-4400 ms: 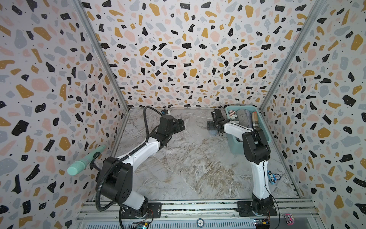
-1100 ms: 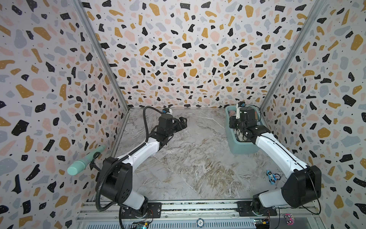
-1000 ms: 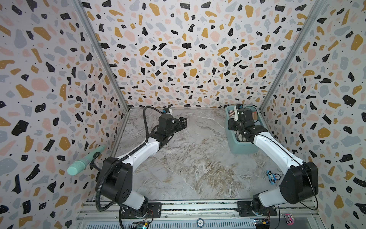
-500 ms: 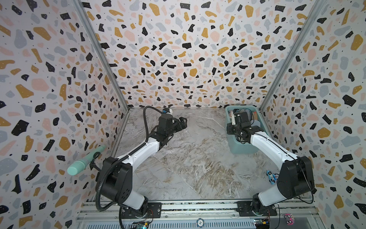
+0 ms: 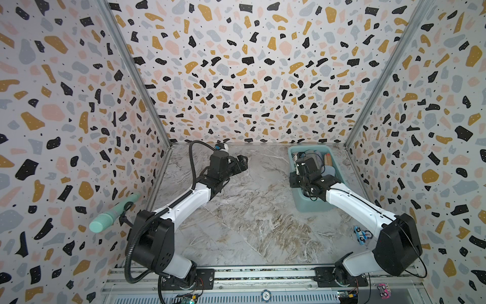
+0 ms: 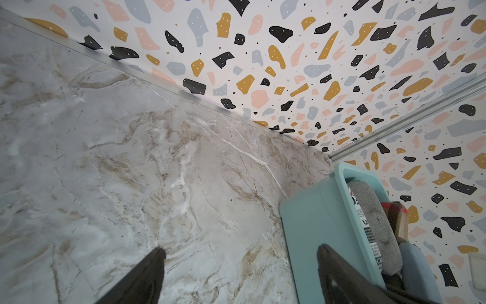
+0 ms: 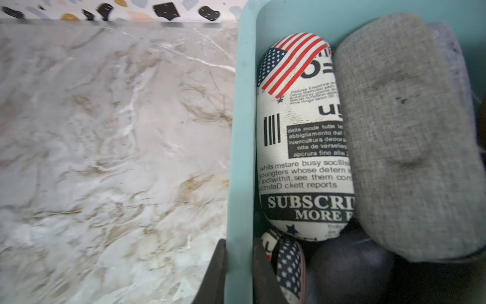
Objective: Put the glasses cases into the storage boxes
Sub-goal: Move the storage box to the center of the board.
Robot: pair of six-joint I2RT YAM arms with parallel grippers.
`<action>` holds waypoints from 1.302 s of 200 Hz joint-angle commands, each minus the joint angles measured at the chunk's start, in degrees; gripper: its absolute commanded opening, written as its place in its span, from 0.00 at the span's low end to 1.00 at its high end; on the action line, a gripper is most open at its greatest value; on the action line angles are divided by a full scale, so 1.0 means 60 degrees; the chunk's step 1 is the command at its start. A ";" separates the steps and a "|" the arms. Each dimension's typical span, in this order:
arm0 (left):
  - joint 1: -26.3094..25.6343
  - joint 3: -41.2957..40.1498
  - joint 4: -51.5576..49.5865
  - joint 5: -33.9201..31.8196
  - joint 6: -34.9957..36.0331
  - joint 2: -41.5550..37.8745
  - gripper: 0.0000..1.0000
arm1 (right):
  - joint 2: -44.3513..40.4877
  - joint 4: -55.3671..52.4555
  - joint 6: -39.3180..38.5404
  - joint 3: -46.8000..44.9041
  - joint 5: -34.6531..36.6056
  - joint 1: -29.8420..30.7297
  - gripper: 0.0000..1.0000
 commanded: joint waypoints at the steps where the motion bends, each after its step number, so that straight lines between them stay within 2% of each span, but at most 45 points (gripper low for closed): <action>1: 0.0062 0.0241 0.0026 -0.0356 0.0300 -0.0331 0.91 | -0.0605 0.1745 0.1634 0.0135 -0.1108 0.1425 0.01; 20: 0.0109 0.0237 -0.0007 -0.0417 0.0314 -0.0373 0.92 | -0.0233 0.2419 0.2310 0.0223 -0.1566 0.2042 0.02; 43: 0.0153 0.0205 -0.0029 -0.0540 0.0330 -0.0405 0.92 | 0.0327 0.3159 0.2843 0.0435 -0.2349 0.2438 0.09; 52: 0.0167 0.0198 -0.0057 -0.0588 0.0337 -0.0393 0.92 | 0.0381 0.3556 0.2775 0.0442 -0.2741 0.2456 0.16; 66: 0.0177 0.0216 -0.0073 -0.0612 0.0330 -0.0411 0.92 | 0.0543 0.3300 0.2605 0.0844 -0.3090 0.2405 0.40; 71: 0.0183 0.0223 -0.0073 -0.0624 0.0340 -0.0417 0.93 | 0.0590 0.3042 0.2436 0.1033 -0.3108 0.2401 0.45; 83: 0.0184 0.0218 -0.0081 -0.0613 0.0332 -0.0439 0.93 | 0.0644 0.2334 0.2026 0.1561 -0.2941 0.2367 0.54; 96: 0.0195 0.0241 -0.0077 -0.0582 0.0319 -0.0425 0.93 | 0.0502 0.1734 0.1572 0.1885 -0.2694 0.2227 0.58; 122: 0.0188 0.0208 0.0014 -0.0402 0.0216 -0.0394 0.93 | -0.0134 0.0794 0.0555 0.2033 -0.2695 0.1257 0.59; 140: 0.0196 0.0220 0.0040 -0.0248 0.0162 -0.0306 0.93 | -0.0305 -0.0240 -0.0101 0.2239 -0.2551 0.0052 0.57; 167: 0.0197 0.0234 0.0053 -0.0056 0.0124 -0.0201 0.93 | -0.0488 -0.0978 -0.0937 0.1774 -0.2429 -0.1820 0.52; 172: 0.0197 0.0236 0.0078 -0.0040 0.0127 -0.0180 0.92 | -0.0479 -0.1092 -0.0995 0.1704 -0.2263 -0.2048 0.48; 180: 0.0196 0.0218 0.0100 0.0010 0.0125 -0.0160 0.91 | -0.0456 -0.1174 -0.1169 0.1519 -0.2010 -0.2309 0.29; 188: 0.0196 0.0227 0.0141 0.0083 0.0120 -0.0115 0.90 | -0.0418 -0.1199 -0.1293 0.1326 -0.1883 -0.2462 0.24; 203: 0.0191 0.0234 0.0140 0.0190 0.0098 -0.0019 0.89 | -0.0261 -0.1188 -0.1519 0.1012 -0.2292 -0.2589 0.26; 239: 0.0189 0.0243 0.0131 0.0294 0.0095 0.0187 0.87 | -0.0470 -0.0961 -0.1719 0.0409 -0.2658 -0.2609 0.41; 260: 0.0176 0.0309 0.0116 0.0454 0.0048 0.0339 0.85 | -0.0518 -0.1040 -0.1746 0.0186 -0.2812 -0.2609 0.42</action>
